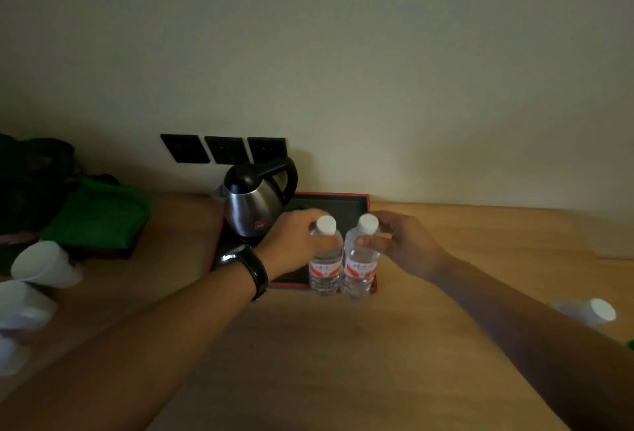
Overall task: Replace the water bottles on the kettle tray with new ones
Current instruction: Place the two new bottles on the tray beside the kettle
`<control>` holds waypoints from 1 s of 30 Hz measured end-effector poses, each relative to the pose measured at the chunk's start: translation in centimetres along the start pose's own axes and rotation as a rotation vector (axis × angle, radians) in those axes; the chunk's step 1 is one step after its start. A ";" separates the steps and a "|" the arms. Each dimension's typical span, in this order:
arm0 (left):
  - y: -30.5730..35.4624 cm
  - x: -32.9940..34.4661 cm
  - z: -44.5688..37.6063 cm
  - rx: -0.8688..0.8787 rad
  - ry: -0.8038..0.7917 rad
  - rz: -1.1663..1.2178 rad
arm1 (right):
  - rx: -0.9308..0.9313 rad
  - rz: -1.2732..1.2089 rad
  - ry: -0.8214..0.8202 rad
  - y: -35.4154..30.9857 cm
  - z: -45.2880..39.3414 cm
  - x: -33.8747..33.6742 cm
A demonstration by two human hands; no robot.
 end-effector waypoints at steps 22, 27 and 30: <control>1.8 0.0 -17.5 -0.008 0.103 -0.115 | 0.111 0.047 0.232 9.4 -13.7 -2.2; 1.2 -0.3 -16.9 -0.012 0.117 -0.102 | 0.088 0.061 0.182 9.0 -14.2 -2.3; 0.8 0.1 -16.6 -0.045 0.088 -0.102 | 0.099 0.027 0.174 8.8 -14.6 -2.1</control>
Point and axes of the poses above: each hand's wrist, its own z-axis away from the middle knuckle, its own x-axis out of the palm, y = z × x, the point moved 6 cm from there along -z, towards the middle knuckle, and after that the axes turned 4 degrees about -x, right-handed, at the moved point
